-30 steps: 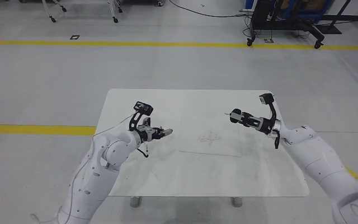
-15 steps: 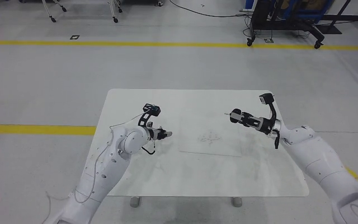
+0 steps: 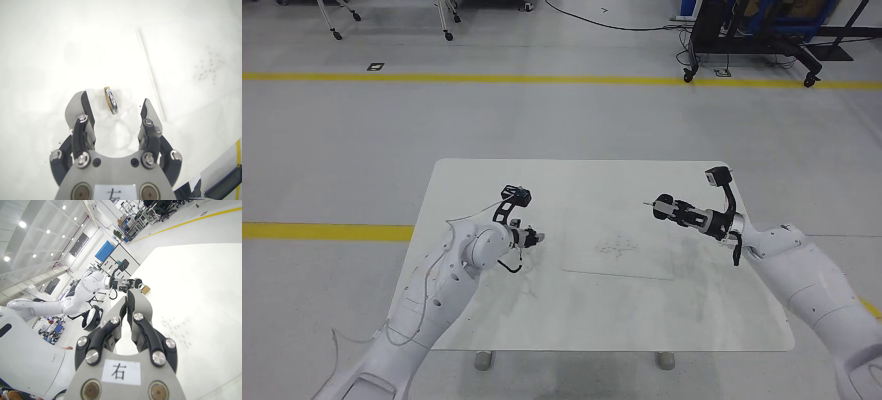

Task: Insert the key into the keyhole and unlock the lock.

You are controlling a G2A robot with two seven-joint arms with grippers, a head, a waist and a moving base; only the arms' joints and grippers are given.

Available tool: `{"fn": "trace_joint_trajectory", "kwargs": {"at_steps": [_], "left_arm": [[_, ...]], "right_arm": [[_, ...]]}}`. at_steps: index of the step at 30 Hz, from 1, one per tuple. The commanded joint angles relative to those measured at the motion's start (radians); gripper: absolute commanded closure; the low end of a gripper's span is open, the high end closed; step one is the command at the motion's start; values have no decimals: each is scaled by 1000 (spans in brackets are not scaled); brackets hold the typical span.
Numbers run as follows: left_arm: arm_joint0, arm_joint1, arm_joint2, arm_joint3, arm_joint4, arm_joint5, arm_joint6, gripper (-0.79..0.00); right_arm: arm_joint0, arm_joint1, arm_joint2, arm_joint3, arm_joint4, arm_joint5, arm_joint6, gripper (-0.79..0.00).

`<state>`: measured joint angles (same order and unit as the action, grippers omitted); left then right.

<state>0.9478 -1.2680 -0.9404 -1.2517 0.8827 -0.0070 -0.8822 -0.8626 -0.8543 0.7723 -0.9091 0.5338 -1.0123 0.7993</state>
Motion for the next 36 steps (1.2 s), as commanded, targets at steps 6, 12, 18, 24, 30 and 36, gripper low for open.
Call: {"fn": "trace_joint_trajectory", "kwargs": {"at_steps": [6, 12, 18, 24, 30, 36], "left_arm": [[-10, -6, 7, 17, 6, -1, 12, -296], [-8, -8, -2, 15, -12, 12, 12, 0], [2, -7, -20, 1, -26, 23, 3, 0], [31, -4, -60, -42, -92, -21, 82, 0], [97, 4, -149, -126, -253, -150, 263, 0], [163, 5, -227, -152, -523, -279, 367, 0]], "right_arm": [[0, 0, 0, 0, 0, 0, 0, 0], [0, 0, 0, 0, 0, 0, 0, 0], [0, 0, 0, 0, 0, 0, 0, 0], [0, 0, 0, 0, 0, 0, 0, 0], [0, 0, 0, 0, 0, 0, 0, 0], [0, 0, 0, 0, 0, 0, 0, 0]]}}
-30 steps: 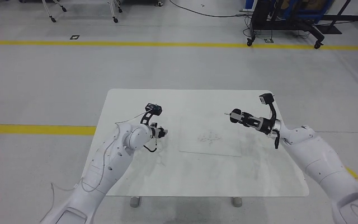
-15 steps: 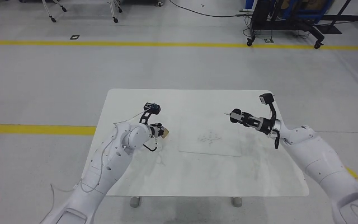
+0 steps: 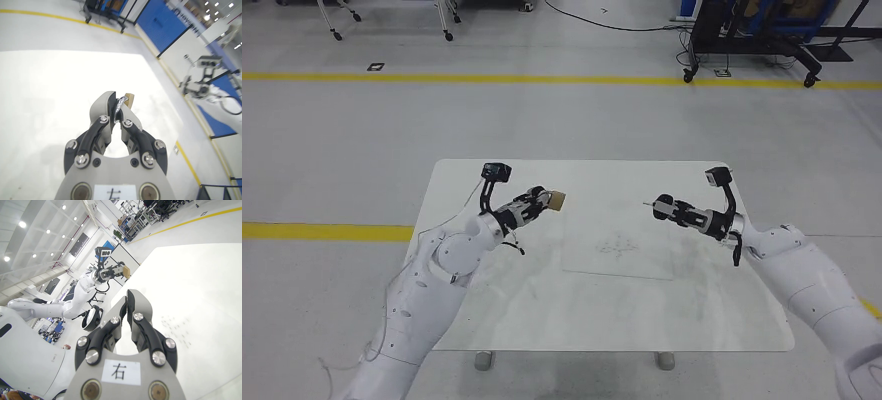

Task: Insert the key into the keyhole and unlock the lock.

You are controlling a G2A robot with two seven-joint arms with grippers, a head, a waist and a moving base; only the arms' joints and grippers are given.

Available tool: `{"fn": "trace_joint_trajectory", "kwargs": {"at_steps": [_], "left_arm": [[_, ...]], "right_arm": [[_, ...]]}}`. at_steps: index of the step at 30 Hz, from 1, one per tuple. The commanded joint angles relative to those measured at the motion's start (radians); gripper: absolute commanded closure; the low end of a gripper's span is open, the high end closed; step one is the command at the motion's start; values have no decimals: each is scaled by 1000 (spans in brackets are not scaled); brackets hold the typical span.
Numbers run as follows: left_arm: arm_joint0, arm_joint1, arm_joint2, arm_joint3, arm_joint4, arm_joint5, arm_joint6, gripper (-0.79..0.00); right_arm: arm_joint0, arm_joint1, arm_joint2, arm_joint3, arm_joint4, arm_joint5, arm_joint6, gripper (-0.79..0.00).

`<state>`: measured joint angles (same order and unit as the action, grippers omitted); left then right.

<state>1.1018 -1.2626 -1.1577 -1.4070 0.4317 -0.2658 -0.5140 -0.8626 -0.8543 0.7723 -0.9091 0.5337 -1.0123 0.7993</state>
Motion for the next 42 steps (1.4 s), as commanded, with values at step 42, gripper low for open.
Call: {"fn": "trace_joint_trajectory", "kwargs": {"at_steps": [42], "left_arm": [[-209, -73, 193, 290, -399, -86, -153, 0]], "right_arm": [[213, -273, -140, 164, 143, 258, -140, 0]]}}
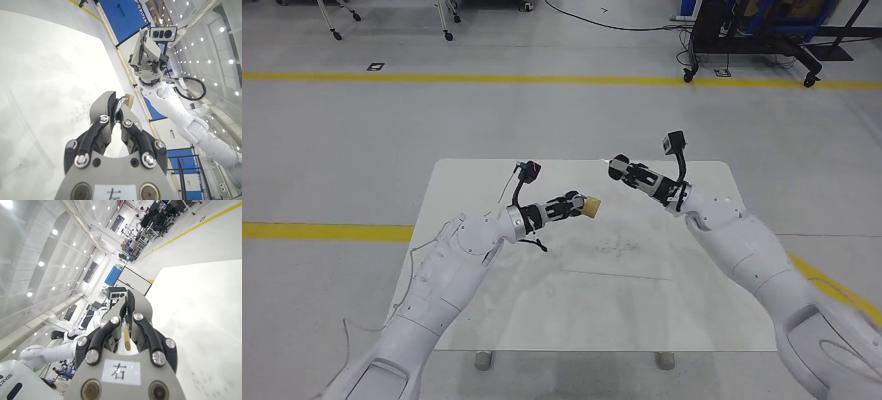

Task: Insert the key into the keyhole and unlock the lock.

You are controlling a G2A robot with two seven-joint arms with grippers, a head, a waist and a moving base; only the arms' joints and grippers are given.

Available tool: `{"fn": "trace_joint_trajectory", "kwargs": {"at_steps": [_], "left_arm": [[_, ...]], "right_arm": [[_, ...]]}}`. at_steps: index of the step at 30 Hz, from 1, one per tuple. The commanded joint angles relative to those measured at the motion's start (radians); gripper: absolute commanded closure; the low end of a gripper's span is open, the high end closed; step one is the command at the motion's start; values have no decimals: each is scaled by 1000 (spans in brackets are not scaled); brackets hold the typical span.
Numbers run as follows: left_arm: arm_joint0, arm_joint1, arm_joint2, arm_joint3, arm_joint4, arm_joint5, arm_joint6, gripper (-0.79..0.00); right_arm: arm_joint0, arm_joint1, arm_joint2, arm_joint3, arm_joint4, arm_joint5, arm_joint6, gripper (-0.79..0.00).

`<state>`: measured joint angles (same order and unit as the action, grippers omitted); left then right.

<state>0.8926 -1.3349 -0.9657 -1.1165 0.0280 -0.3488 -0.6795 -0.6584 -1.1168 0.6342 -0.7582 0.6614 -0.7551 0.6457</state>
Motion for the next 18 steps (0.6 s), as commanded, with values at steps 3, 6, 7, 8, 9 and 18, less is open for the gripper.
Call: {"fn": "trace_joint_trajectory", "kwargs": {"at_steps": [3, 6, 7, 8, 9, 18], "left_arm": [[3, -3, -1, 3, 0, -2, 30, 0], [2, -3, -3, 6, 9, 3, 49, 0], [2, -4, -4, 6, 14, 4, 59, 0], [2, -4, -4, 6, 21, 6, 66, 0], [2, -3, -6, 8, 28, 10, 74, 0], [4, -7, -8, 5, 35, 21, 99, 0]], "right_arm": [[21, -36, -9, 46, 37, -9, 42, 0], [26, -61, -20, 79, 56, -8, 83, 0], [28, -68, -21, 94, 63, -9, 94, 0], [29, -76, -21, 105, 74, -12, 106, 0], [32, -82, -21, 118, 81, -16, 124, 0], [44, -124, -16, 191, 113, -46, 278, 0]]}}
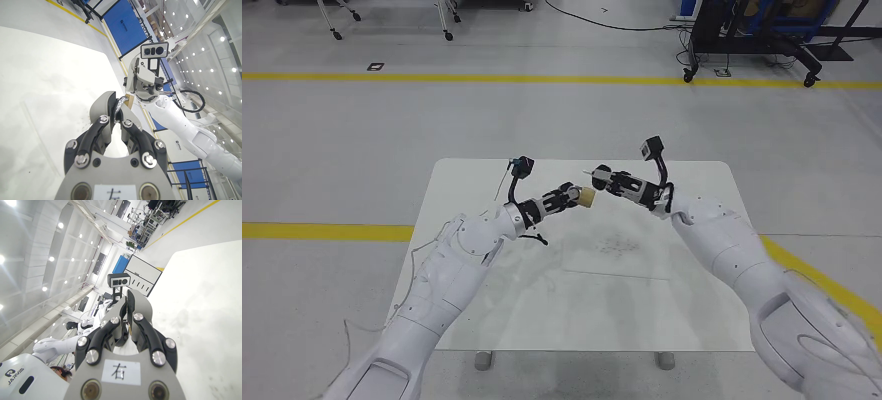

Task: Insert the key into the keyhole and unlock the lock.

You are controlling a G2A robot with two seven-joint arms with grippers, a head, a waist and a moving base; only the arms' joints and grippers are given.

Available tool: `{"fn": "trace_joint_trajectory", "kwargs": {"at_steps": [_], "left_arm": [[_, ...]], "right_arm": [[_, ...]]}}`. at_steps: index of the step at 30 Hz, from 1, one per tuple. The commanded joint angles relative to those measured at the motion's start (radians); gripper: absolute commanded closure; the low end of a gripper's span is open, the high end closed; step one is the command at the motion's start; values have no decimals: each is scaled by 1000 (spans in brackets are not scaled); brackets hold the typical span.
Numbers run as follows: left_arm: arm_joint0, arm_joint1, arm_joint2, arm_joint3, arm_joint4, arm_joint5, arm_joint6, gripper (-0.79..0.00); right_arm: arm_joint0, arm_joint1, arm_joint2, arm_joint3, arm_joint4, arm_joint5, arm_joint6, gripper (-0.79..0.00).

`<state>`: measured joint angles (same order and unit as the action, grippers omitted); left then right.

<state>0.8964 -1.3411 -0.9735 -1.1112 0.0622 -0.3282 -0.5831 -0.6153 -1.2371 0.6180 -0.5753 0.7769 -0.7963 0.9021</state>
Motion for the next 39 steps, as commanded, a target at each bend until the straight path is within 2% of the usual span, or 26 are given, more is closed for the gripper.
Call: {"fn": "trace_joint_trajectory", "kwargs": {"at_steps": [1, 7, 17, 22, 23, 25, 27, 30, 32, 34, 35, 39], "left_arm": [[1, -1, -1, 0, 0, 1, 8, 0], [4, -2, -13, 5, -2, 13, 39, 0], [7, -3, -15, 5, 3, 10, 57, 0], [32, -12, -26, -10, -130, 130, 52, 0], [32, -18, -39, 9, -204, 201, 73, 0], [30, -28, -51, 12, -301, 272, 111, 0], [33, -37, -49, 0, -342, 301, 153, 0], [34, -48, -35, -1, -390, 354, 179, 0], [30, -55, -24, 8, -399, 370, 193, 0], [29, -62, -24, 10, -419, 340, 234, 0], [33, -65, -24, 8, -417, 314, 259, 0], [33, -65, -24, 8, -417, 314, 259, 0]], "right_arm": [[1, -7, 2, 12, -1, -9, 35, 0], [0, -17, 31, 47, 26, -26, 85, 0], [4, -19, 53, 73, 48, -23, 65, 0], [4, -19, 53, 73, 48, -23, 65, 0], [-12, -18, 64, 47, 61, -10, 40, 0], [-39, -13, 83, 22, 72, 17, -4, 0], [-59, -4, 91, 1, 45, 86, -48, 0], [-119, 15, 123, -103, 56, 166, -74, 0], [-146, 33, 142, -149, 12, 198, -100, 0], [-181, 56, 166, -222, -55, 239, -140, 0], [-181, 56, 166, -222, -55, 239, -140, 0], [-181, 56, 166, -222, -55, 239, -140, 0]]}}
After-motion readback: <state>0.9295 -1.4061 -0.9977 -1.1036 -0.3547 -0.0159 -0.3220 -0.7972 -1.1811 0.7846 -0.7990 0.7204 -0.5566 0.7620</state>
